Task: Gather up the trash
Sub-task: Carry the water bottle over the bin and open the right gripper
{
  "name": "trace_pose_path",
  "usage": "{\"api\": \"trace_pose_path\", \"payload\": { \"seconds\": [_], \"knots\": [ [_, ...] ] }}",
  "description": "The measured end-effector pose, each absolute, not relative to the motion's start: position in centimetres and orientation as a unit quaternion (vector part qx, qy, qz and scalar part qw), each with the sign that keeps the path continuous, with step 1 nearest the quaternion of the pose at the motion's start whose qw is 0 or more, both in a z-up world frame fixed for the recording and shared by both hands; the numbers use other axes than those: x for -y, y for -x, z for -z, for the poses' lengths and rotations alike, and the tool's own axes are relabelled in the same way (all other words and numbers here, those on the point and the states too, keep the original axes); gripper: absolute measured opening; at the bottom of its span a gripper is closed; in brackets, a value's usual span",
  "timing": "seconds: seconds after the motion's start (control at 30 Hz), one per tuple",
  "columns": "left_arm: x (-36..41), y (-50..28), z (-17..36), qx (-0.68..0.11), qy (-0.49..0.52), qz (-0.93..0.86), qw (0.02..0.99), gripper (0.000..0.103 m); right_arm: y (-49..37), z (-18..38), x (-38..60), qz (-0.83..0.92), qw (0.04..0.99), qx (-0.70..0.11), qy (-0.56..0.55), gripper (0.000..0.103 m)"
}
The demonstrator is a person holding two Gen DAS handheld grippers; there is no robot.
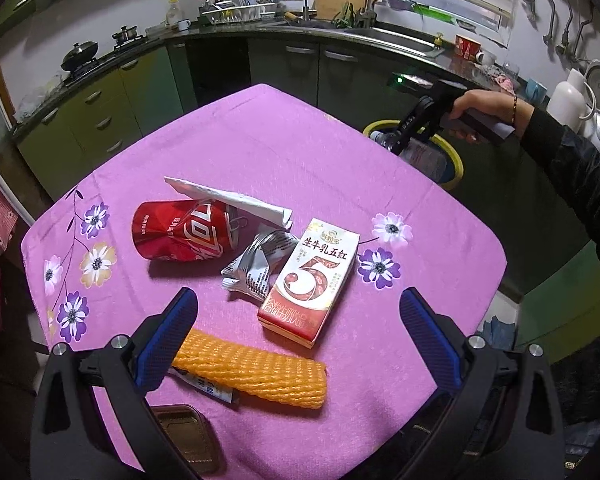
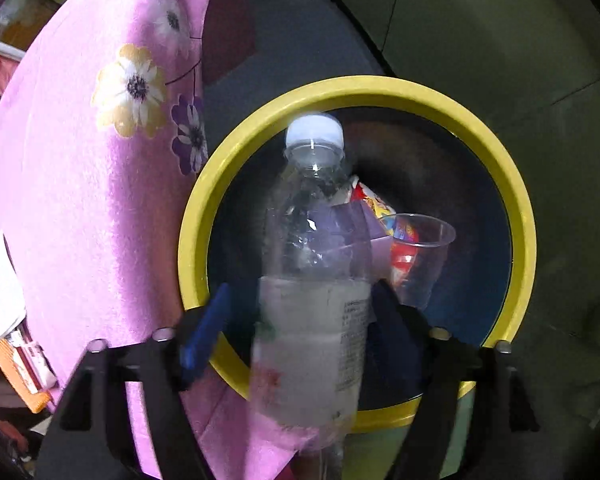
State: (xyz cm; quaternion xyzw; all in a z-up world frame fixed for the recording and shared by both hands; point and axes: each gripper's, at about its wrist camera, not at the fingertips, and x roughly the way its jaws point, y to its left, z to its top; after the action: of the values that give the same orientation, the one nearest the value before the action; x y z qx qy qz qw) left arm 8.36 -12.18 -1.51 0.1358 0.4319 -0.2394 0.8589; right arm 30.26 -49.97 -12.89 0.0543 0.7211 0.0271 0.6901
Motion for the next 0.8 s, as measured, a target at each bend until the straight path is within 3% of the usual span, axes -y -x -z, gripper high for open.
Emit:
{"api": "trace_pose_path", "payload": {
  "seconds": [0.23,0.4,0.53,0.8],
  "knots": [
    [12.9,-8.7,2.0,-0.438,-0.153,0.251,0.850,0.096,-28.0,9.6,50.7,-0.026,0.718,-0.693,-0.064,0.075],
    [13.7,-8.7,2.3,-0.439,-0.159,0.258,0.846,0.096,-26.2,10.4,51.2,-0.047,0.697,-0.713,-0.065,0.075],
    [14.1,-8.6,2.4,-0.441,-0.166,0.262,0.842,0.096,-25.0,11.2,51.5,-0.065,0.702,-0.703,-0.099,0.061],
    [14.4,-8.7,2.5,-0.444,-0.176,0.259,0.840,0.096,-24.5,9.1,51.7,-0.088,0.726,-0.668,-0.135,0.065]
  ]
}}
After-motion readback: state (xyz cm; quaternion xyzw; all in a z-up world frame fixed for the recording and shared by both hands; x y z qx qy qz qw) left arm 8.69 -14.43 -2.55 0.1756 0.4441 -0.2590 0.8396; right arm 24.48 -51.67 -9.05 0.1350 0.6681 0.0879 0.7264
